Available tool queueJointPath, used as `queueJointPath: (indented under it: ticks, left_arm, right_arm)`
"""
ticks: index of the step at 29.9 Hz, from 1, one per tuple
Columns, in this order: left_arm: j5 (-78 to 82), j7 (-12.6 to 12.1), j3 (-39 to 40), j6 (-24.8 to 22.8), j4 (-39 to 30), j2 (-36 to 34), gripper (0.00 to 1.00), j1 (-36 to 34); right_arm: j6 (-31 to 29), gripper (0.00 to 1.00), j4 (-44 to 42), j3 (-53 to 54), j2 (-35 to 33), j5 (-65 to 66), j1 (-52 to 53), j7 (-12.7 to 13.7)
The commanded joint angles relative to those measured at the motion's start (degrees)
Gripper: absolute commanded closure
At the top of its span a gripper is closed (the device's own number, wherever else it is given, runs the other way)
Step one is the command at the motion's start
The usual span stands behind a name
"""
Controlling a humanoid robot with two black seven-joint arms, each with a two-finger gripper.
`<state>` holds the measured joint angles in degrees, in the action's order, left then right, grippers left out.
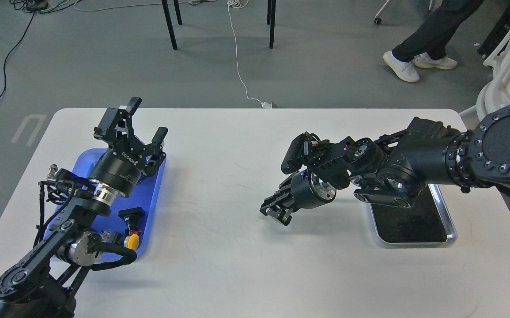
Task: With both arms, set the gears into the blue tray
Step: 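Carry the black part with the right gripper to the table center, then open the right gripper, set the part down, and retract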
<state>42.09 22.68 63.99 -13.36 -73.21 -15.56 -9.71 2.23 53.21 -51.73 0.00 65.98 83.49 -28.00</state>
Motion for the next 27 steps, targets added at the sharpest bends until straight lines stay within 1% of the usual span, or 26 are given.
queueJointPath:
  ticks: [1, 17, 20, 22, 25, 27]
  left_arm:
    - [-0.08, 0.0, 0.0, 0.09, -0.01, 0.0, 0.02, 0.04]
    - [-0.08, 0.0, -0.09, 0.09, -0.71, -0.09, 0.02, 0.31]
    - [-0.08, 0.0, -0.09, 0.09, -0.71, -0.09, 0.02, 0.39]
    - [-0.08, 0.0, -0.09, 0.09, -0.71, -0.09, 0.02, 0.39]
    - [-0.08, 0.0, -0.09, 0.09, -0.71, -0.09, 0.02, 0.57]
    - [0.0, 0.0, -0.09, 0.09, -0.71, -0.09, 0.02, 0.66]
  right_arm:
    - [0.58, 0.79, -0.3, -0.13, 0.0, -0.06, -0.79, 0.0]
    - [2.17, 0.75, -0.3, -0.21, 0.0, -2.08, -2.1, 0.0]
    - [2.25, 0.64, -0.39, -0.13, 0.0, -2.7, -2.37, 0.0]
    - [2.25, 0.6, -0.39, -0.13, 0.0, -2.79, -2.37, 0.0]
    - [2.25, 0.5, -0.39, -0.13, 0.0, -2.79, -2.37, 0.0]
    - [2.25, 0.46, -0.39, -0.13, 0.0, -2.87, -2.37, 0.0]
